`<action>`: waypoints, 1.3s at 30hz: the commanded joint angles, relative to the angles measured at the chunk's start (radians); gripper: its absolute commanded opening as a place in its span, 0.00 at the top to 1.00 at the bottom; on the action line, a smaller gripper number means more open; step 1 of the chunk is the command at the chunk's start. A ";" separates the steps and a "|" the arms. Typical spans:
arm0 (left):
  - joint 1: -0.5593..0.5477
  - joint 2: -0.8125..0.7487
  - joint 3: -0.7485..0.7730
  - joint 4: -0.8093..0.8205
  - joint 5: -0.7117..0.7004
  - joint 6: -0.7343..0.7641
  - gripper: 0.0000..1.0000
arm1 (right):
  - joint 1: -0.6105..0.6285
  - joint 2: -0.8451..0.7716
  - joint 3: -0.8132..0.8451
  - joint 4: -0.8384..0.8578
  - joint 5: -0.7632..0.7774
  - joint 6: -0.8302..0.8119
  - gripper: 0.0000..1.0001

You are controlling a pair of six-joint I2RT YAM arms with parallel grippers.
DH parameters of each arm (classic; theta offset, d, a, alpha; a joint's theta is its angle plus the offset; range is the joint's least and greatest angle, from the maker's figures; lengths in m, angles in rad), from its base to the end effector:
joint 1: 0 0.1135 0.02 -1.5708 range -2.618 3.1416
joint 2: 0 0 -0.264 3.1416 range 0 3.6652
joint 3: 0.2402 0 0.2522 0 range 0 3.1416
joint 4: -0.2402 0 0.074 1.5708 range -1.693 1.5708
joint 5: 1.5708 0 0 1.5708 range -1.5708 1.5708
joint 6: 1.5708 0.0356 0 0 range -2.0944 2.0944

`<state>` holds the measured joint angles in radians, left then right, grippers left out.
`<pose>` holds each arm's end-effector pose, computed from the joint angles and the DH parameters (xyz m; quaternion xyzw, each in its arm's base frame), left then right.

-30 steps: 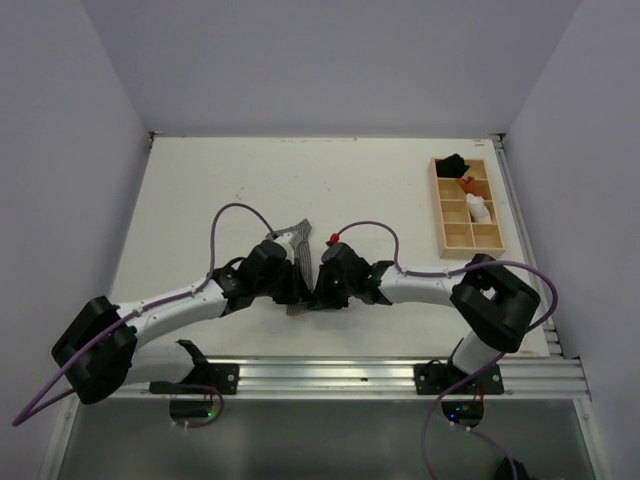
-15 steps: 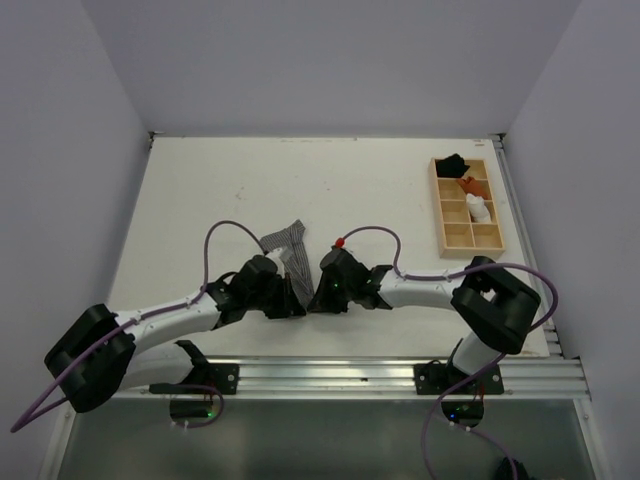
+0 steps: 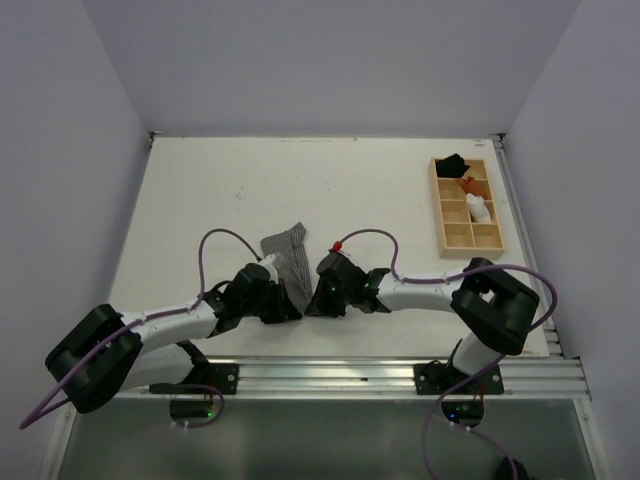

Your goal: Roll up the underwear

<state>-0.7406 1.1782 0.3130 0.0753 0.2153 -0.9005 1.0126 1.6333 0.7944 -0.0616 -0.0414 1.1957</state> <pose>0.1425 -0.1406 0.1326 -0.0327 0.9197 -0.3446 0.1853 0.1645 0.2662 0.1490 0.0795 0.9408 0.3025 0.1305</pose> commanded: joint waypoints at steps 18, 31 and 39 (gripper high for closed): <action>0.014 0.109 -0.042 0.095 -0.020 0.031 1.00 | -0.002 -0.162 0.183 -0.314 0.038 -0.133 0.56; 0.014 0.138 -0.008 0.073 -0.036 0.028 1.00 | -0.236 0.005 0.264 -0.147 -0.388 -0.358 0.91; 0.014 0.144 0.005 0.057 -0.045 0.028 1.00 | -0.236 0.066 0.200 0.046 -0.546 -0.325 0.96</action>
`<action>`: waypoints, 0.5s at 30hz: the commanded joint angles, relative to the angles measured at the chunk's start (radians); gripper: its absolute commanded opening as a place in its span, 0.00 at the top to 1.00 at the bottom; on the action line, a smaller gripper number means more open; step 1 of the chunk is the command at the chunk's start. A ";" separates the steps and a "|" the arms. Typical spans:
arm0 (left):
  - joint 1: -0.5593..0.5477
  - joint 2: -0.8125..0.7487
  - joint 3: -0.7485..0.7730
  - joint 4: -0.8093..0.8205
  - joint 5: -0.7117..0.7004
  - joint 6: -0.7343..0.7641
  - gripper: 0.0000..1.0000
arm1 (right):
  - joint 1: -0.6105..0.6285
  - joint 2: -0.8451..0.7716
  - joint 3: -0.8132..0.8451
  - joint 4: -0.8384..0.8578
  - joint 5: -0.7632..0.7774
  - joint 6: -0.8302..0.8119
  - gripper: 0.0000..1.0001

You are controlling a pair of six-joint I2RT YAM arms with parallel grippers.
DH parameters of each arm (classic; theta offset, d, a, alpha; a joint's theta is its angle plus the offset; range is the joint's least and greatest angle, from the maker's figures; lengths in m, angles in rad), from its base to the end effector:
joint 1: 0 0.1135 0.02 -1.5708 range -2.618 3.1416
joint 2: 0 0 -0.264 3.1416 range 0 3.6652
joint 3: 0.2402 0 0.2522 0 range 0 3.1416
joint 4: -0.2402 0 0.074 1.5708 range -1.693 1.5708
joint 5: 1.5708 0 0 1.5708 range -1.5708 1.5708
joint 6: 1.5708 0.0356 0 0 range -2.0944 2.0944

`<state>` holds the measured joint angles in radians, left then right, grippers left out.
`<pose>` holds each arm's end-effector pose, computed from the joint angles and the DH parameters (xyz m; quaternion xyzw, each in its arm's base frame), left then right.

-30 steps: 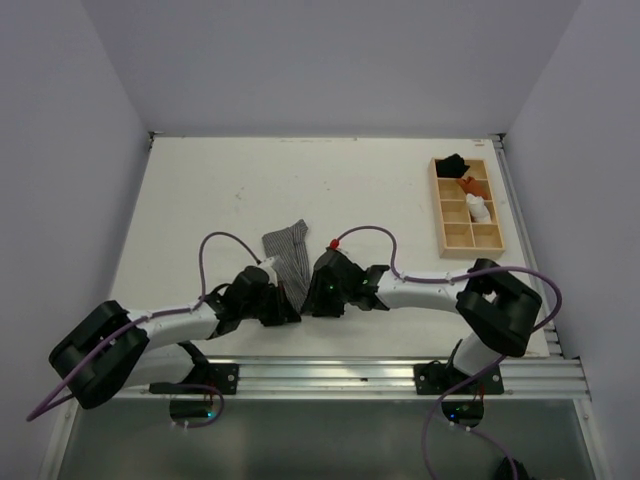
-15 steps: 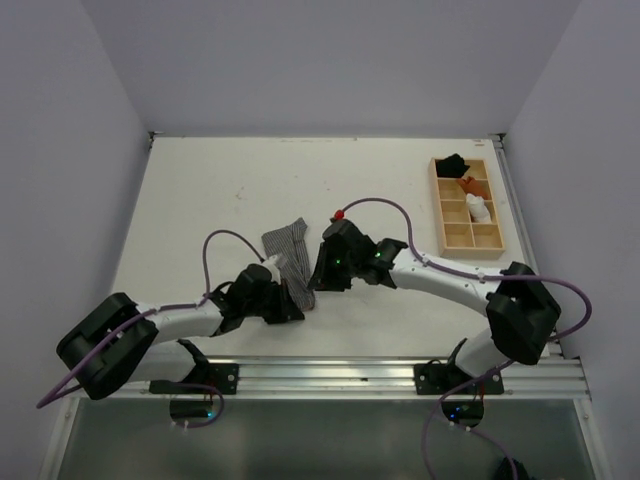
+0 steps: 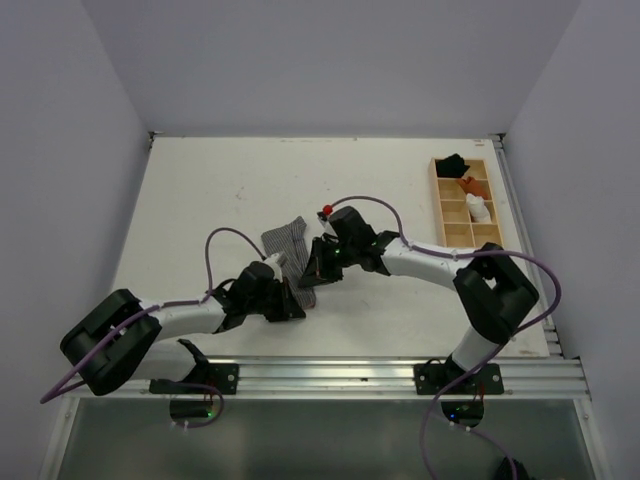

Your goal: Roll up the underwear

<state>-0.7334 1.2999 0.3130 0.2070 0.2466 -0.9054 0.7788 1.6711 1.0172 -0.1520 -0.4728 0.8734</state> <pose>0.1514 -0.1481 0.1203 -0.0315 0.9165 -0.3568 0.1780 0.2381 0.2578 0.1985 -0.0447 0.9051 0.4140 0.0861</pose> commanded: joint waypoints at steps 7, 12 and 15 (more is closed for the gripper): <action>0.006 0.018 0.012 -0.093 -0.076 0.036 1.00 | 0.002 0.105 -0.137 0.232 -0.099 0.041 0.98; 0.006 0.013 0.015 -0.106 -0.079 0.043 1.00 | 0.002 0.165 -0.175 0.296 -0.079 0.059 0.98; 0.006 0.010 0.018 -0.115 -0.078 0.051 1.00 | 0.002 0.206 -0.173 0.304 -0.075 0.056 0.99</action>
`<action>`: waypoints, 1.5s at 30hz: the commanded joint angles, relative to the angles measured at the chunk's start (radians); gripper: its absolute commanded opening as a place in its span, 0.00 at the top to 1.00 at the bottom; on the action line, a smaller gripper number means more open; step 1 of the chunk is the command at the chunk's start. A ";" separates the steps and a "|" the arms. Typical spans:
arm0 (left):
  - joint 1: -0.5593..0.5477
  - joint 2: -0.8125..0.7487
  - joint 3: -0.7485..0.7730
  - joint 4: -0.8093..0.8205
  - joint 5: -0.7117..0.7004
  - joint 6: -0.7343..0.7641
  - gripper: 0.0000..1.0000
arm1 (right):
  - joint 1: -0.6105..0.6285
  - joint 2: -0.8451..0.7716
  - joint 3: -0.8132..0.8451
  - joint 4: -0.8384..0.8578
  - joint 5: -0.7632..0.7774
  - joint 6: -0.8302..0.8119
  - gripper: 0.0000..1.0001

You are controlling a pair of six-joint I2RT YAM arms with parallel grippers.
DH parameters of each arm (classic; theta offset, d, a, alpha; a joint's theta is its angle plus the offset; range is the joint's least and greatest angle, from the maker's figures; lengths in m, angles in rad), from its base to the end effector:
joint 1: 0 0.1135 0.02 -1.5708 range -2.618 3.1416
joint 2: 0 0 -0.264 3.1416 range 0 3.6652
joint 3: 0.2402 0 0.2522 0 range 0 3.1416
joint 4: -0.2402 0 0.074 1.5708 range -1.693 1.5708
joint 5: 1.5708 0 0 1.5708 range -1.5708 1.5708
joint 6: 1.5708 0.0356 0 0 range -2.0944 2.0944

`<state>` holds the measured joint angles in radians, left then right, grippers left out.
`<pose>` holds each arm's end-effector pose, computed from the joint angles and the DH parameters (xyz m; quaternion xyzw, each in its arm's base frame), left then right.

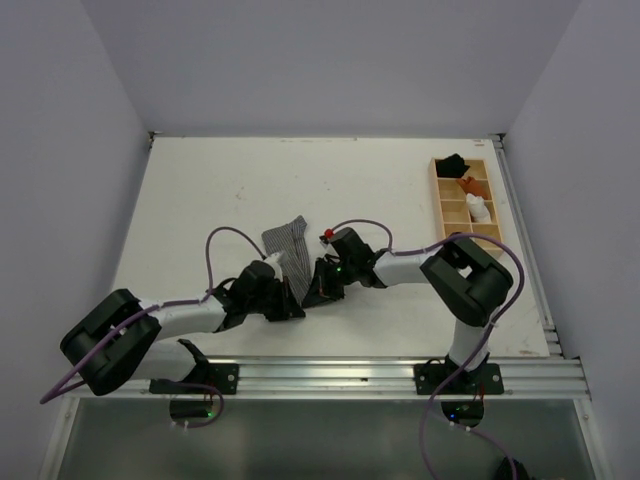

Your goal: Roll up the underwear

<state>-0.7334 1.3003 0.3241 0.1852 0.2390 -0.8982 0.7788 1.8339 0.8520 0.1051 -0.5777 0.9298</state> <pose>0.1524 -0.1487 0.1214 -0.0304 0.9190 -0.3504 0.1783 0.2291 0.2534 0.1182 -0.0286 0.9062 0.4218 0.0121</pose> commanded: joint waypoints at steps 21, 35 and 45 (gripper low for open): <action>0.183 -0.061 0.038 0.078 0.253 0.084 1.00 | 0.002 0.010 -0.045 0.058 0.072 0.033 0.99; 0.196 0.031 -0.048 0.164 0.215 0.119 1.00 | 0.010 -0.021 -0.050 0.054 0.079 0.047 0.99; 0.204 -0.111 -0.030 0.145 0.244 0.122 1.00 | 0.014 -0.012 -0.051 0.048 0.079 0.046 0.99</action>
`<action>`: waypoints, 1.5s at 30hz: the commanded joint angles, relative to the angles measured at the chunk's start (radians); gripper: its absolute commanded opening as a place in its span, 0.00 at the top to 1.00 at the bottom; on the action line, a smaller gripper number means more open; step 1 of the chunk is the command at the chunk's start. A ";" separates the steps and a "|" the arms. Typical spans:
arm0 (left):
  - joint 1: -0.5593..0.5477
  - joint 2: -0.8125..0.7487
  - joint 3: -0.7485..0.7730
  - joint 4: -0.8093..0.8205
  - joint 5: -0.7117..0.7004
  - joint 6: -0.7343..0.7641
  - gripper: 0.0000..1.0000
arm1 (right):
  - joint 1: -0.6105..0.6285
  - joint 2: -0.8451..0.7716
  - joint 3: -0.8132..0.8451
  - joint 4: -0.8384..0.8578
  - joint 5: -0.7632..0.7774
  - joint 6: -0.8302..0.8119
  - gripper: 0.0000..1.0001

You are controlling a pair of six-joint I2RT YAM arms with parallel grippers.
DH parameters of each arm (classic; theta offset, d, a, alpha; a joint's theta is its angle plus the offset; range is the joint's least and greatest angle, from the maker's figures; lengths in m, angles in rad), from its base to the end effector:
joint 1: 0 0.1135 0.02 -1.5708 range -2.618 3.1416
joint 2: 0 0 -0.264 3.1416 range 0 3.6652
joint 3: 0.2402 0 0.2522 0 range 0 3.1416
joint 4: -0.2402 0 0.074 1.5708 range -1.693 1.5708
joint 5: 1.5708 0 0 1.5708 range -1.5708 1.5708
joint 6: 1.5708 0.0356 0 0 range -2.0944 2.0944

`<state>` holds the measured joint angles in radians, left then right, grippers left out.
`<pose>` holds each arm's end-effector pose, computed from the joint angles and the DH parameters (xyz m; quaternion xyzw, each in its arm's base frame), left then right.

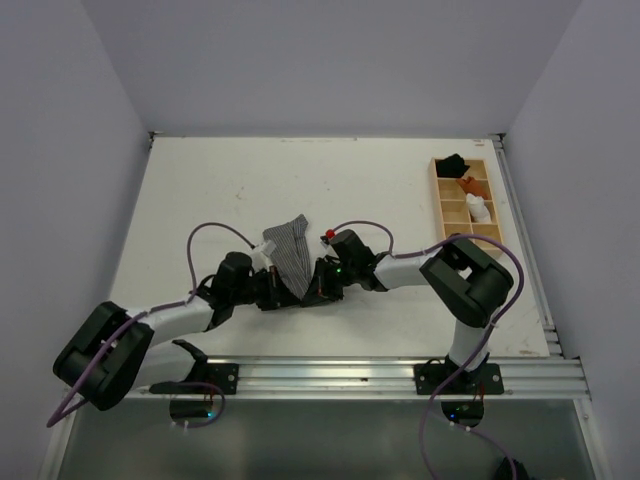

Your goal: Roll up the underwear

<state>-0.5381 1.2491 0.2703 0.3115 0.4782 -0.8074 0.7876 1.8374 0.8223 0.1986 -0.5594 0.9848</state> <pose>0.1685 -0.1196 0.1288 -0.0149 0.8801 -0.4309 0.1989 0.2273 0.2550 0.1158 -0.0132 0.8993 0.4365 0.0250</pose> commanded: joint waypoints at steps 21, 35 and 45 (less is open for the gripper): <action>0.017 0.154 -0.020 0.156 -0.021 0.050 1.00 | 0.022 -0.013 0.000 -0.045 0.055 0.008 0.99; 0.015 0.020 0.009 0.014 -0.006 0.056 1.00 | 0.025 -0.162 0.103 -0.300 0.110 -0.083 0.92; 0.017 -0.192 0.098 -0.167 -0.023 0.056 1.00 | 0.003 -0.276 0.235 -0.475 0.180 -0.115 0.92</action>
<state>-0.5278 1.0645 0.3016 0.2001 0.4805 -0.7811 0.8101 1.6180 0.9798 -0.1989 -0.4332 0.9024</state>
